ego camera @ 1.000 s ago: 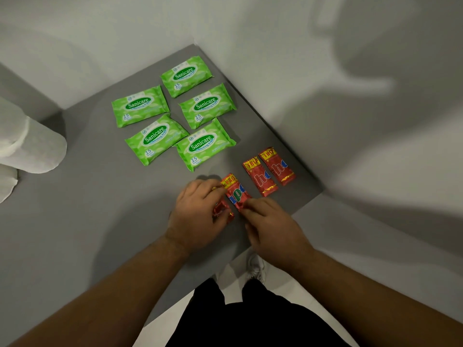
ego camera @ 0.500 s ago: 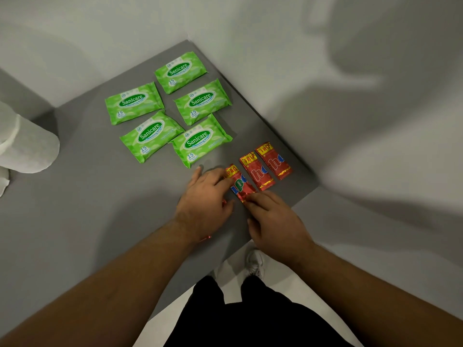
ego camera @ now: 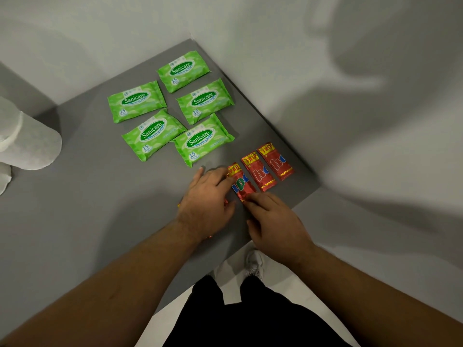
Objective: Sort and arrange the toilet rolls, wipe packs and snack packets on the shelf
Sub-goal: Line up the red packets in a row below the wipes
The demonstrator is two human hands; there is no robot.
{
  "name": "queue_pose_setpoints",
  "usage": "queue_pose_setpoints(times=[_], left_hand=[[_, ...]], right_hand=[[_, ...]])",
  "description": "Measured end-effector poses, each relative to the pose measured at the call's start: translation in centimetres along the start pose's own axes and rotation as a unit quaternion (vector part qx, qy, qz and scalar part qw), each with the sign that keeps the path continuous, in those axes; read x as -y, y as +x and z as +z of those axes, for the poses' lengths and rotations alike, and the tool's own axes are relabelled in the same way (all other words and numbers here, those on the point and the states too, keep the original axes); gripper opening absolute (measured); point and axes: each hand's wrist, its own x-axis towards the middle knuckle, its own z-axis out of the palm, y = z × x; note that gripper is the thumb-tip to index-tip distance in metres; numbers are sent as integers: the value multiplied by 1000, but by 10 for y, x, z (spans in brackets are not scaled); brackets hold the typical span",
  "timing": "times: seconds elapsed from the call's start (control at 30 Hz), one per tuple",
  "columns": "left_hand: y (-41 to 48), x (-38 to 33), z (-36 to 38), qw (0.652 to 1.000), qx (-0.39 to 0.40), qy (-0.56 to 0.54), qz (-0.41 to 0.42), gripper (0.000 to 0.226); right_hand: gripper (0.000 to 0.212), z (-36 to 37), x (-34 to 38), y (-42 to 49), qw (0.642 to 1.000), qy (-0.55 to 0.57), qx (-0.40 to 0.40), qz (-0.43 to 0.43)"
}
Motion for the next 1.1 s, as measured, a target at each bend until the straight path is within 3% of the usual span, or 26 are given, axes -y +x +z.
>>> queue_pose_setpoints(times=[0.33,0.6,0.87,1.1], left_hand=[[-3,4,3,999,-26,-27,1,62],[-45,40,1,985,-139,-92,-30,35],[-45,52,4,993,-90,-73,27,39],[-32,40,1,998,-53,-27,28,48]], right_hand=[[45,2,-1,-3,1000,24,-8,1],[35,9,14,-7,998,51,22,-35],[43,17,37,2,996,44,32,-77],[40,20,30,3,998,0,25,-58]])
